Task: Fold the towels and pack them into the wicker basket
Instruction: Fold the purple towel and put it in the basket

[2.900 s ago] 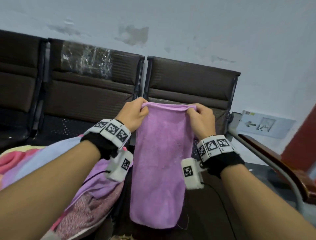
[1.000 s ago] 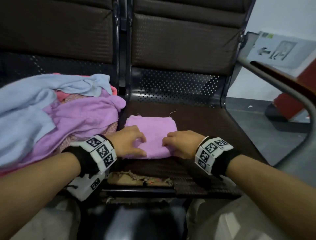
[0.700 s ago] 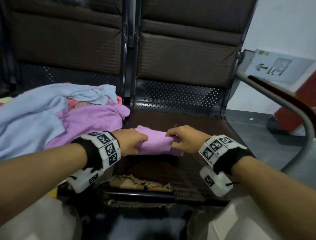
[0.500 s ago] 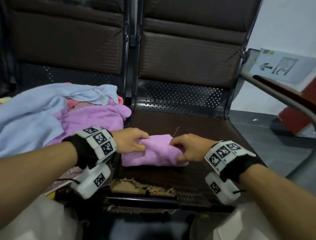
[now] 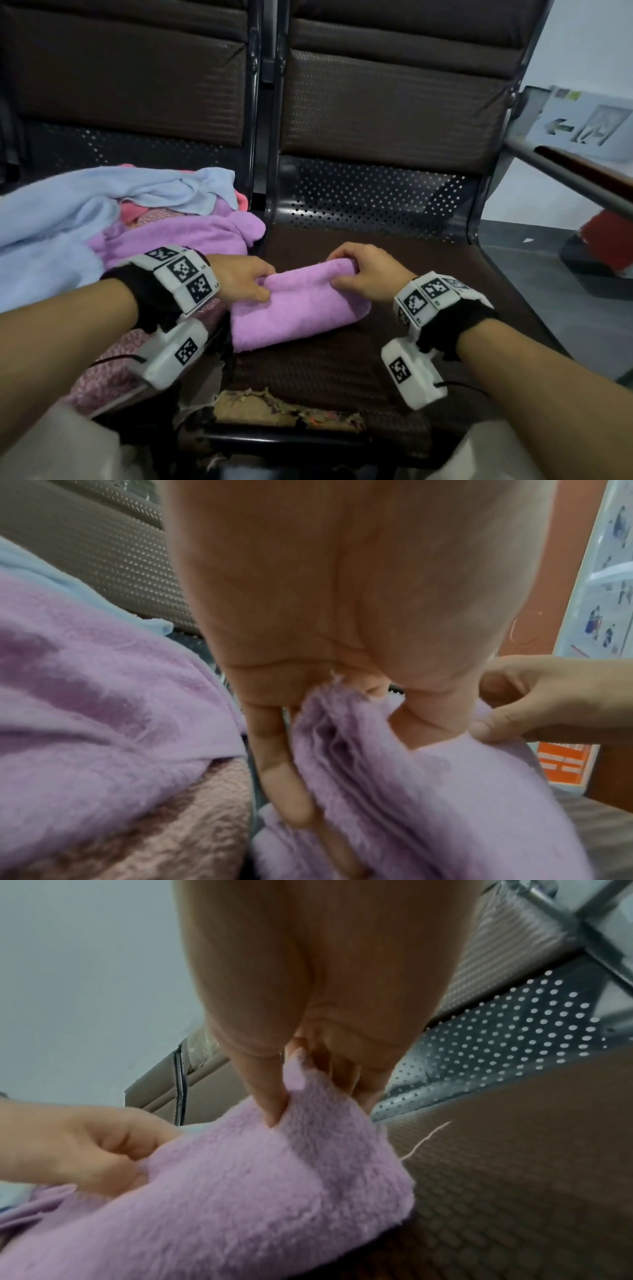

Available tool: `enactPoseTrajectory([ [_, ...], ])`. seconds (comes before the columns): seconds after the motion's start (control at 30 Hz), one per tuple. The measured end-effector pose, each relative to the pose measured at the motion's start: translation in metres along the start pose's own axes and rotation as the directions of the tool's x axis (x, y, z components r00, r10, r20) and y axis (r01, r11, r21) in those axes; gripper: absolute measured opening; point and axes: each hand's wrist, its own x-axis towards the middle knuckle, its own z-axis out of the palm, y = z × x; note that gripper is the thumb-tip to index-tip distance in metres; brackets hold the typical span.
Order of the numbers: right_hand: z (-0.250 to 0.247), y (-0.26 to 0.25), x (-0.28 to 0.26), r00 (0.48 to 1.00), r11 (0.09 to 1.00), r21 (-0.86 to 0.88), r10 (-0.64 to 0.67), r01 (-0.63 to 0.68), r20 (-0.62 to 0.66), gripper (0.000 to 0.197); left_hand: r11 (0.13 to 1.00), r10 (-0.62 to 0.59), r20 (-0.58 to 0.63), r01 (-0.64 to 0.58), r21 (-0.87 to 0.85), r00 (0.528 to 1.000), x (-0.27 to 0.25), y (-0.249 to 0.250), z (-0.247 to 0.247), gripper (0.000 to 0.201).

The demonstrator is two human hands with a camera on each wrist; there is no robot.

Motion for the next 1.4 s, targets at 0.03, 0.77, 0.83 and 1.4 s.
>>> enactPoseTrajectory([
  [0.03, 0.003, 0.001, 0.004, 1.0, 1.0, -0.019, 0.023, -0.023, 0.0, 0.03, 1.0, -0.019, 0.01, 0.019, 0.025, 1.0, 0.002, -0.004, 0.001, 0.025],
  [0.77, 0.009, -0.009, -0.017, 0.891, 0.89, 0.227, 0.311, -0.395, 0.331, 0.019, 0.996, -0.037, 0.132, 0.047, -0.078, 0.991, -0.024, 0.008, 0.018, 0.037],
  [0.83, 0.002, -0.02, -0.022, 0.947, 0.928, 0.248, 0.219, -0.276, 0.237, 0.013, 0.992, -0.061, 0.105, 0.072, -0.105, 0.993, -0.032, 0.011, 0.014, 0.044],
  [1.4, -0.154, -0.08, -0.161, 0.896, 0.88, 0.414, -0.029, 0.233, -0.442, 0.021, 0.797, 0.244, -0.352, -0.394, -0.458, 0.903, -0.089, 0.151, -0.046, 0.046],
])
